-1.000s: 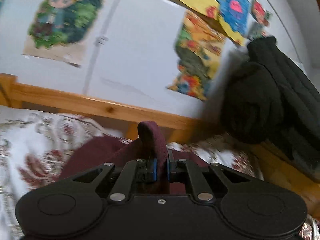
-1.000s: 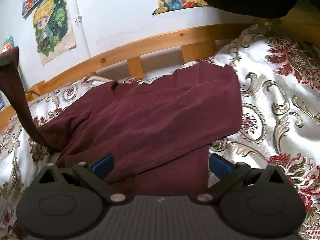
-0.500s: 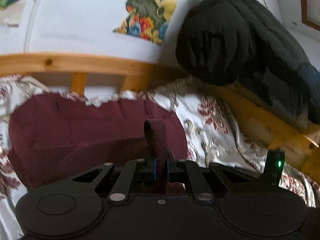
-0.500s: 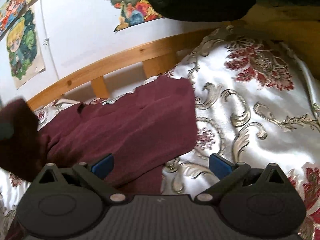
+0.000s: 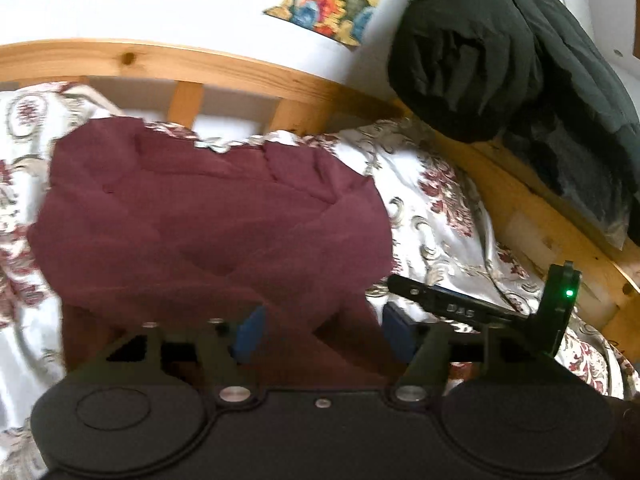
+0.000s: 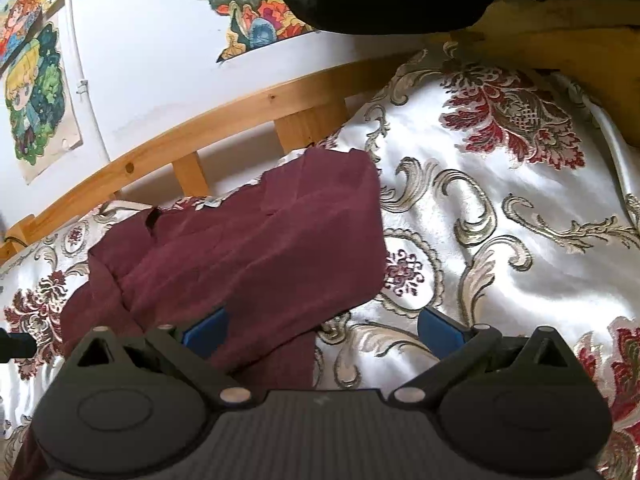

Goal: Fold small clothes

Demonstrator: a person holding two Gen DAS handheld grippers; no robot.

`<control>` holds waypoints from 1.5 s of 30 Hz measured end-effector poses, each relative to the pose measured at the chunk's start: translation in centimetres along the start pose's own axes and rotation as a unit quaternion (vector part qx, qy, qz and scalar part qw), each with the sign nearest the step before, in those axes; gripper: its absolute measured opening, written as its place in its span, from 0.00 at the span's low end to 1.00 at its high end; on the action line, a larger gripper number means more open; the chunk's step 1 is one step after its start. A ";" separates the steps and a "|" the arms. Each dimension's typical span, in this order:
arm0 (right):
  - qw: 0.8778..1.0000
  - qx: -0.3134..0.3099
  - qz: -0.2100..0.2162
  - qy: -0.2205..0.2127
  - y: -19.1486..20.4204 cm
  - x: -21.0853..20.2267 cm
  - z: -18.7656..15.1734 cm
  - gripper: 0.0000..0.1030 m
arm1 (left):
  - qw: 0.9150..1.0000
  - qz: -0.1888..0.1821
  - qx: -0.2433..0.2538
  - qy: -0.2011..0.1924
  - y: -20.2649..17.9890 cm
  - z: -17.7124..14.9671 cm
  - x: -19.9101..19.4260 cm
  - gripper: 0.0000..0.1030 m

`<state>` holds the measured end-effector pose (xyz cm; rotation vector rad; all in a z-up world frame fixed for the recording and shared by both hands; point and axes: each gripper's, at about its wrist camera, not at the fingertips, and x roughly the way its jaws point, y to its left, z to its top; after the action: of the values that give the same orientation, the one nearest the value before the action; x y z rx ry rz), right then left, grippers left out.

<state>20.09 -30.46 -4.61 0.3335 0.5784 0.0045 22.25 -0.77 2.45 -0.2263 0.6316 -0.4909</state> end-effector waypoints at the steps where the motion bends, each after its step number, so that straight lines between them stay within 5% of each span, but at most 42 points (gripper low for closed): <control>1: 1.000 0.001 0.008 -0.001 0.1 -0.1 0.0 1.00 | 1.000 0.008 -0.002 -0.002 0.5 0.0 -0.4 0.70; 4: 0.999 -0.001 0.040 0.000 0.7 -0.2 -0.2 1.00 | 0.997 0.075 -0.016 -0.008 2.9 0.3 -1.4 0.72; 10: 0.993 -0.055 0.100 0.022 3.4 -0.1 -1.2 1.00 | 0.963 0.267 -0.002 -0.024 9.1 2.6 -0.6 0.67; 17: 0.992 -0.060 0.105 0.043 3.7 0.5 -1.7 1.00 | 0.960 0.281 0.018 -0.012 14.4 5.0 3.1 0.54; 21: 0.993 -0.030 0.098 0.064 2.6 1.3 -1.8 1.00 | 0.960 0.278 0.002 0.022 16.2 5.1 5.6 0.11; 25: 0.993 -0.018 0.094 0.071 1.7 1.6 -1.9 1.00 | 0.948 0.317 0.022 -0.029 15.0 4.4 4.8 0.07; 27: 0.993 -0.019 0.093 0.072 1.6 1.7 -1.9 1.00 | 0.943 0.326 -0.006 -0.060 15.0 4.1 3.6 0.07; 32: 0.992 -0.026 0.097 0.082 1.7 1.9 -1.9 1.00 | 0.944 0.323 -0.050 -0.040 17.1 3.5 3.2 0.11; 36: 0.990 -0.034 0.100 0.090 1.9 2.0 -2.0 1.00 | 0.940 0.336 -0.037 -0.047 16.4 3.9 3.0 0.37; 39: 0.989 -0.043 0.104 0.092 2.1 2.0 -2.1 1.00 | 0.943 0.325 -0.001 -0.070 15.1 4.4 3.0 0.67; 43: 0.988 -0.053 0.107 0.095 2.5 1.9 -2.2 1.00 | 0.945 0.313 0.069 -0.061 13.8 6.2 5.6 0.70; 45: 0.988 -0.055 0.109 0.098 2.5 1.9 -2.2 1.00 | 0.940 0.323 0.104 -0.043 13.5 7.3 7.8 0.69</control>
<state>20.78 -27.25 -6.57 0.2887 0.7318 0.2817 37.17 7.31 -0.42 0.1630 0.5263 0.0893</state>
